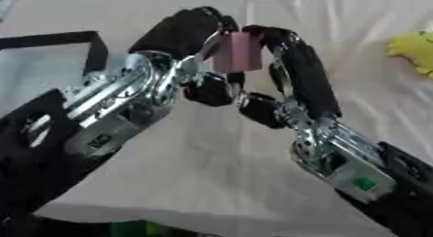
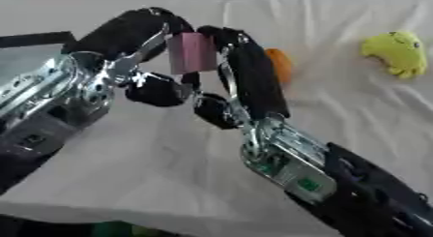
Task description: Pick up the objects with one hand, pass them to the other hand, and then place them into the box on the other side of the table.
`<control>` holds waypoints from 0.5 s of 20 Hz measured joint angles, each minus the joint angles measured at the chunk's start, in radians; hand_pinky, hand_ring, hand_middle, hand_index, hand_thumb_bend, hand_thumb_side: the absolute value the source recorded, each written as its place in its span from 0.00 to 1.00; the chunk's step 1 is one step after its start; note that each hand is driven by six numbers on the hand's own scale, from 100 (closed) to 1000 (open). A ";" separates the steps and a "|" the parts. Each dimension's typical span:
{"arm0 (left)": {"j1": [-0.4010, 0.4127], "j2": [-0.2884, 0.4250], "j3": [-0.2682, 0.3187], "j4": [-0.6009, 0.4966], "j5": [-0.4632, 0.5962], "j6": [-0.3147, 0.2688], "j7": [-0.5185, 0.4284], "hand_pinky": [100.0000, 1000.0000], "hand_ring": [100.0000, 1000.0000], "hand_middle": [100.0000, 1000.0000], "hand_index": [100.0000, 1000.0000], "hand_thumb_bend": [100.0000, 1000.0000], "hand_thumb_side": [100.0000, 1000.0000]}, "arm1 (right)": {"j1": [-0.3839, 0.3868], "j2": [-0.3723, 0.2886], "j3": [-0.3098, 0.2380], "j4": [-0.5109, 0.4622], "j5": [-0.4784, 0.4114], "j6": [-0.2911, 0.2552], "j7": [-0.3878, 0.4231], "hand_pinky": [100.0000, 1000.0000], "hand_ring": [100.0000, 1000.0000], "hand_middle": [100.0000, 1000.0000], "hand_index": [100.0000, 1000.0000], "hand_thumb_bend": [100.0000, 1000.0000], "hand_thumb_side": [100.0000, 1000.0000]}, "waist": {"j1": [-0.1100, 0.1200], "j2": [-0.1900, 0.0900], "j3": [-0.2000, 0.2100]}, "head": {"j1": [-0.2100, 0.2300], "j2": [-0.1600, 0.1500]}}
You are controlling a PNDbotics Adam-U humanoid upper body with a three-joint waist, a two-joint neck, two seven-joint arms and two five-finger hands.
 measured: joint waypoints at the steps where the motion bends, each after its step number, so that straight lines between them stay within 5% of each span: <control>1: -0.001 0.000 0.000 -0.004 -0.004 -0.003 -0.003 0.79 0.80 0.45 0.37 0.00 0.17 | 0.000 0.002 0.000 -0.002 0.009 0.009 0.009 0.41 0.81 0.74 0.84 0.00 0.00 | 0.000 0.000 0.000 | 0.000 0.000; 10: -0.006 0.008 0.002 -0.024 -0.053 -0.036 -0.037 0.77 0.74 0.42 0.35 0.00 0.17 | 0.000 0.016 -0.001 -0.021 0.098 0.095 0.095 0.43 0.83 0.75 0.87 0.02 0.00 | 0.001 0.000 0.000 | 0.000 0.000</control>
